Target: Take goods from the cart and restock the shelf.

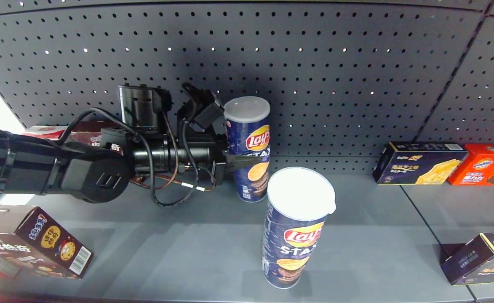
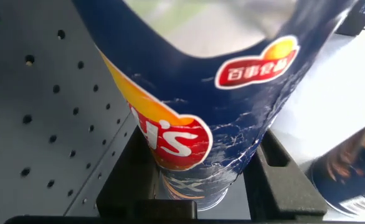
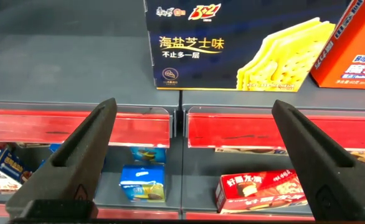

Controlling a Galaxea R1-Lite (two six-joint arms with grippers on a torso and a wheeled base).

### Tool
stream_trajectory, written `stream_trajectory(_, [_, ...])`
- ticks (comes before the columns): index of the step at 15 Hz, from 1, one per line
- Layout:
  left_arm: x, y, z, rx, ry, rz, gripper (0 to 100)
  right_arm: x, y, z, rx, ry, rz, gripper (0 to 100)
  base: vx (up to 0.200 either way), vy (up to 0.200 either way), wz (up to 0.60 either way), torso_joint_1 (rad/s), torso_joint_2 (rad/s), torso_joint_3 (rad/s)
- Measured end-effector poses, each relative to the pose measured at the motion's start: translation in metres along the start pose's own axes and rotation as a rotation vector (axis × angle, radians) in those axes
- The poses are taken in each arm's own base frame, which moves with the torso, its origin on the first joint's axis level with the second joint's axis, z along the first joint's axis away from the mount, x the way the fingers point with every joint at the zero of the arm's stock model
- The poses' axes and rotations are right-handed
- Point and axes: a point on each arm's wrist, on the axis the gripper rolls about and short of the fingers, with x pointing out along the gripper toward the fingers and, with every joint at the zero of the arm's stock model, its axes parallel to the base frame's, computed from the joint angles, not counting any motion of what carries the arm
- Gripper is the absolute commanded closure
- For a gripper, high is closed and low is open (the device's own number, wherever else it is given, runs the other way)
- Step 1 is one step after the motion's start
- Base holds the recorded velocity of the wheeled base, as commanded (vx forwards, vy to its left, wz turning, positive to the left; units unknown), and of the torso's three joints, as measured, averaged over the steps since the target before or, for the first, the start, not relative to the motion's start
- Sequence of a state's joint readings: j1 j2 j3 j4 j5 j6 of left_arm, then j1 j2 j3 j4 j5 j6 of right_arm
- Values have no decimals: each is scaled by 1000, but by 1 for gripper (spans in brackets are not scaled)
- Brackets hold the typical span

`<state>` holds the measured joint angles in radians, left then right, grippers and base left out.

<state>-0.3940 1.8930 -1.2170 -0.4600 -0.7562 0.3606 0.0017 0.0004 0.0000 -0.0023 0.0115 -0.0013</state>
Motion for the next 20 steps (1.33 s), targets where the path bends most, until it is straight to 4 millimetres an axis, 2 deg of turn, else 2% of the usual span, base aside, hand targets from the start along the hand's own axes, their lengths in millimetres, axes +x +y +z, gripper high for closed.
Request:
stream_trajectory(8, [19, 10, -10, -5, 5, -11, 100, 0, 0, 0, 0, 0, 0, 0, 0, 0, 0, 0, 0, 0])
stream_trajectory(18, [29, 13, -19, 12, 13, -18, 100, 0, 0, 0, 0, 0, 0, 0, 0, 0, 0, 0, 0, 0])
stream_trajectory(19, [29, 13, -20, 27, 16, -17, 0, 0, 0, 0, 0, 0, 0, 0, 0, 0, 0, 0, 0, 0])
stream_trajectory(20, [29, 13, -22, 45, 28, -4, 0, 0, 0, 0, 0, 0, 0, 0, 0, 0, 0, 0, 0, 0])
